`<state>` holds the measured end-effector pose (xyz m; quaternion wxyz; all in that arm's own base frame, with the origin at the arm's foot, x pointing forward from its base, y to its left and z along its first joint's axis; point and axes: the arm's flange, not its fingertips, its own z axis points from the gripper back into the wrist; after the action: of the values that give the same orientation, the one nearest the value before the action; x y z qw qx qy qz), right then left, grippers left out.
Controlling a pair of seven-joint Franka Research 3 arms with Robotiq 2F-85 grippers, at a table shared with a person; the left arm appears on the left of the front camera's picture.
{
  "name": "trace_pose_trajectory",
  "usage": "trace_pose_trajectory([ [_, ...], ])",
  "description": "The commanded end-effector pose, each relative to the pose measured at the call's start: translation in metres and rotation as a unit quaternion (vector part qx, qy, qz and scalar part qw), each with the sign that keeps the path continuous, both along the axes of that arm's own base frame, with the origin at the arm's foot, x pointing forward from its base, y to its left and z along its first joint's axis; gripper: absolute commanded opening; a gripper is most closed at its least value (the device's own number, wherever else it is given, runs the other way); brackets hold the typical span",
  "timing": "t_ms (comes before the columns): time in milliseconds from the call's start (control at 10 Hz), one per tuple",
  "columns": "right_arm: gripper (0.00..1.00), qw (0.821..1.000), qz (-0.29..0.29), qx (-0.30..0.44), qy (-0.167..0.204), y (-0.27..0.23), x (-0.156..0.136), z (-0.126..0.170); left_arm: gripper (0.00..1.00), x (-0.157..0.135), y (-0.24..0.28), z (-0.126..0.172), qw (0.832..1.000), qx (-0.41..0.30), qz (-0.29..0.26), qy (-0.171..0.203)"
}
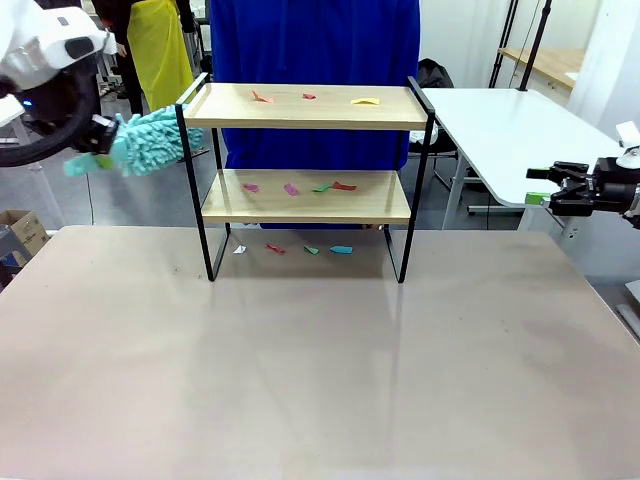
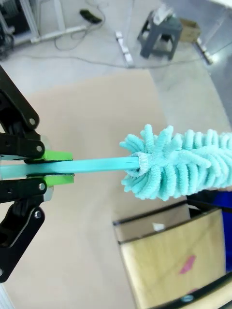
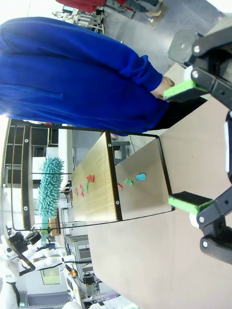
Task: Clean the shelf.
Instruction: Clean the specific section of the Shelf indicated by the human with the Duster.
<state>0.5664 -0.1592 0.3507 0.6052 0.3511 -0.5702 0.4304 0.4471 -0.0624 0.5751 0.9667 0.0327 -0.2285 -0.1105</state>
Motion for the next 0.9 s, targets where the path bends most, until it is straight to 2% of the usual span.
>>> trace_pose_trajectory([
  [0,1.00,1.000,-0.002,0.000,0.008,0.001,0.000,0.005,0.13,-0.032,0.034,0.034,0.995,0.064,-0.074,0.017],
  [100,1.00,1.000,-0.002,0.000,0.008,0.001,0.000,0.005,0.13,-0.047,0.044,0.046,0.987,0.102,-0.118,0.031],
  [200,1.00,1.000,-0.002,0.000,0.008,0.001,0.000,0.005,0.13,-0.057,0.053,0.055,0.967,0.141,-0.204,0.054],
  [300,1.00,1.000,-0.002,0.000,0.008,0.001,0.000,0.005,0.13,-0.067,0.064,0.060,0.956,0.171,-0.224,0.077],
  [400,1.00,1.000,-0.002,0.000,0.008,0.001,0.000,0.005,0.13,-0.076,0.073,0.067,0.934,0.224,-0.264,0.091],
  [600,1.00,1.000,-0.002,0.000,0.008,0.001,0.000,0.005,0.13,-0.099,0.077,0.069,0.873,0.278,-0.380,0.125],
  [700,1.00,1.000,-0.002,0.000,0.008,0.001,0.000,0.005,0.13,-0.107,0.073,0.071,0.858,0.246,-0.435,0.121],
  [800,1.00,1.000,-0.002,0.000,0.008,0.001,0.000,0.005,0.13,-0.119,0.066,0.069,0.828,0.261,-0.480,0.123],
])
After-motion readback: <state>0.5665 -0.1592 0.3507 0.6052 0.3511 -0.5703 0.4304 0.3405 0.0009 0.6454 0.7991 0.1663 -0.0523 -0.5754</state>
